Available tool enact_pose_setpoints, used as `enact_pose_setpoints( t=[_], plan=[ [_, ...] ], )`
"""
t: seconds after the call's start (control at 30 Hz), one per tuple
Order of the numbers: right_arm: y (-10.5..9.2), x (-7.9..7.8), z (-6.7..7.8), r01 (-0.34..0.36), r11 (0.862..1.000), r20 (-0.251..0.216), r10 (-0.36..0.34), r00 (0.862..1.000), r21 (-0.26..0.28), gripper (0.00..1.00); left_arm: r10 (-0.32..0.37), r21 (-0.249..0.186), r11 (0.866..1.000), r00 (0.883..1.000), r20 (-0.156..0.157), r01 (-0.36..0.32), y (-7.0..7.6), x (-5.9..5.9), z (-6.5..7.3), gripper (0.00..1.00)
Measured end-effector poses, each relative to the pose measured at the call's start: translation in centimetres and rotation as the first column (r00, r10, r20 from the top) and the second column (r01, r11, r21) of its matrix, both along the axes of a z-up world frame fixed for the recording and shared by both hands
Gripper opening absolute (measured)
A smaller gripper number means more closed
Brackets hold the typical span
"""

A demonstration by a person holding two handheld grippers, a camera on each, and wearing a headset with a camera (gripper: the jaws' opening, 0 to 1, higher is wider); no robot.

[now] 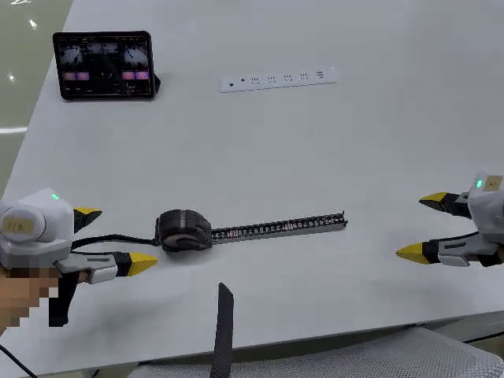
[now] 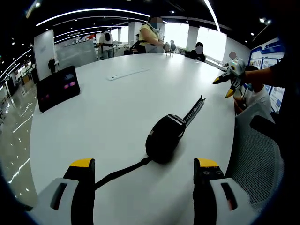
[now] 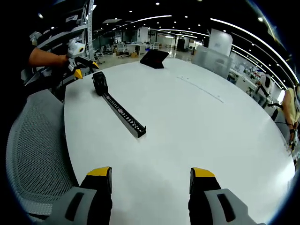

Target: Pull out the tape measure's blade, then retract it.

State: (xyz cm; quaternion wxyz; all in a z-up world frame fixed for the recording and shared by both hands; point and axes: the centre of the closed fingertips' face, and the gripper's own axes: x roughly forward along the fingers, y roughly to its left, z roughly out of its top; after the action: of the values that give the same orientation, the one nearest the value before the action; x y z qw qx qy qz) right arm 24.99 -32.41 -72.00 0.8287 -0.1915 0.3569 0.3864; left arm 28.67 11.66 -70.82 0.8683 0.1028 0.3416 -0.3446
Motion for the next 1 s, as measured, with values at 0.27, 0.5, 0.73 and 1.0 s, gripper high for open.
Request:
enact_pose_setpoints(
  t=[0.27, 0.5, 0.73, 1.0],
  plan=[
    [-1.3, 0.0, 0.6, 0.058, 0.997, 0.0, -0.058, 0.998, 0.042, 0.78, 0.03, -0.024, 0.999, 1.0, 0.002, -0.03, 0.5, -1.0, 0.2, 0.91],
    [-2.0, -0.5, 0.5, 0.094, 0.994, -0.003, -0.094, 0.996, 0.05, 0.89, 0.055, -0.034, 0.998, 0.998, 0.027, -0.054, 0.8, -1.5, 0.9, 0.96],
    [-2.6, -1.5, 0.6, 0.125, 0.988, -0.018, -0.124, 0.992, 0.085, 0.95, 0.061, -0.034, 0.998, 0.997, 0.054, -0.06, 1.2, -1.4, 1.4, 0.99],
    [-3.2, -1.7, 0.8, 0.132, 0.988, -0.026, -0.13, 0.991, 0.082, 0.99, 0.074, -0.03, 0.997, 0.997, 0.037, -0.073, 1.6, -1.8, 1.4, 0.99]
  ],
)
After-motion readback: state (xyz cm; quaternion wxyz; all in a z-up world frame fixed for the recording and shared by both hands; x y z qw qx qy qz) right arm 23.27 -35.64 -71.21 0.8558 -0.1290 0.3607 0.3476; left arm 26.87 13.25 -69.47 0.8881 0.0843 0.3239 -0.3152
